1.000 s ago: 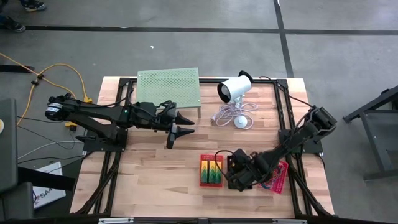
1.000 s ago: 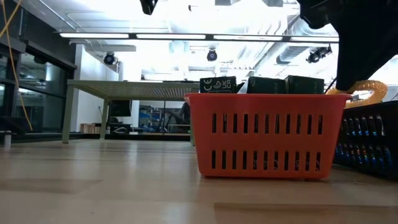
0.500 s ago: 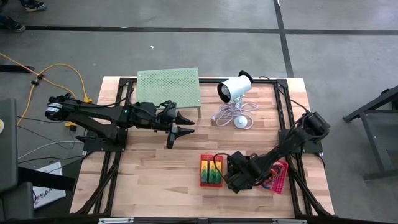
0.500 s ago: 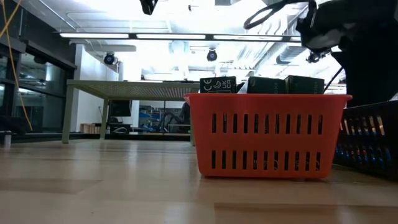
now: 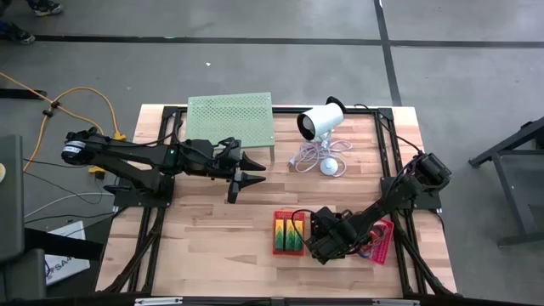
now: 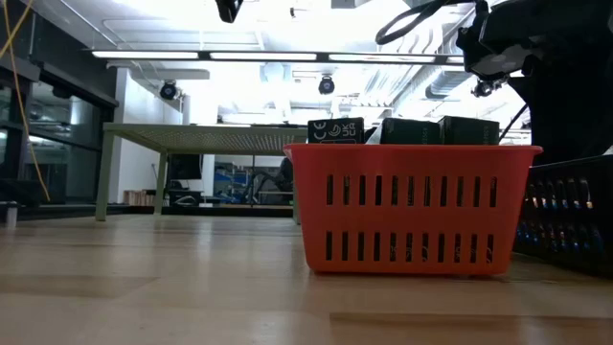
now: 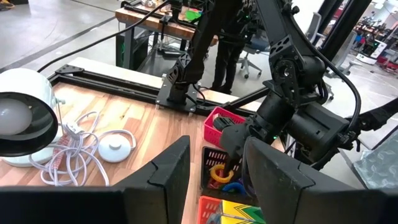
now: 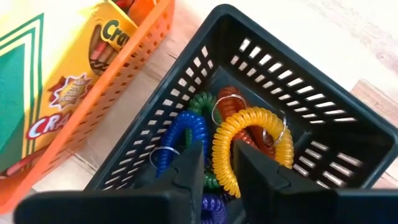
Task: Pick & Place Office Desk Supplies
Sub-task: Put the yellow wrist coil into the black basket, then put the red basket on the shelf
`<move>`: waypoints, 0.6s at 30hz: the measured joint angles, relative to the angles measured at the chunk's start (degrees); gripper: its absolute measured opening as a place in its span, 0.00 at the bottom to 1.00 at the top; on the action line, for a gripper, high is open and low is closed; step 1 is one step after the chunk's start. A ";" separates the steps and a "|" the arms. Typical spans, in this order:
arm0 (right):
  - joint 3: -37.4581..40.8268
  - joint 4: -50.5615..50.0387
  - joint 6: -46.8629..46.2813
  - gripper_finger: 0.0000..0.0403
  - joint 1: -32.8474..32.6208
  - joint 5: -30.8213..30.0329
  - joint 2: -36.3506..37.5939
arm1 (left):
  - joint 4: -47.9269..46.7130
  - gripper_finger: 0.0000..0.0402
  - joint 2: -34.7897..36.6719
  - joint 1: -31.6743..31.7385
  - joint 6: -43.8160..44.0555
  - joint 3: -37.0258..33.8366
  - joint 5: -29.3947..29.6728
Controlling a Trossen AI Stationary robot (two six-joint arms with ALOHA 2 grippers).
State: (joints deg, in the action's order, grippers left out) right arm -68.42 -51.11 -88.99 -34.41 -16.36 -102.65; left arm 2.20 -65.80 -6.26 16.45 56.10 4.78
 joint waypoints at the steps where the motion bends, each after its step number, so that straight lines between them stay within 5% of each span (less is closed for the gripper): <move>1: 0.00 0.00 0.02 0.20 0.00 0.00 0.00 | 0.00 0.38 0.00 0.00 0.02 -0.02 -0.02; 9: 0.02 -1.02 0.07 0.24 0.02 -0.25 0.44 | 0.00 0.38 0.00 -0.01 0.01 0.00 -0.01; 18: 0.00 -7.17 2.50 0.24 1.09 -5.60 9.29 | 0.00 0.38 0.00 -0.01 0.02 -0.01 -0.01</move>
State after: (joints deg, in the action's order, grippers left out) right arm -68.42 -58.28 -86.49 -33.32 -21.96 -93.36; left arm 2.20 -65.80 -6.27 16.47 56.08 4.77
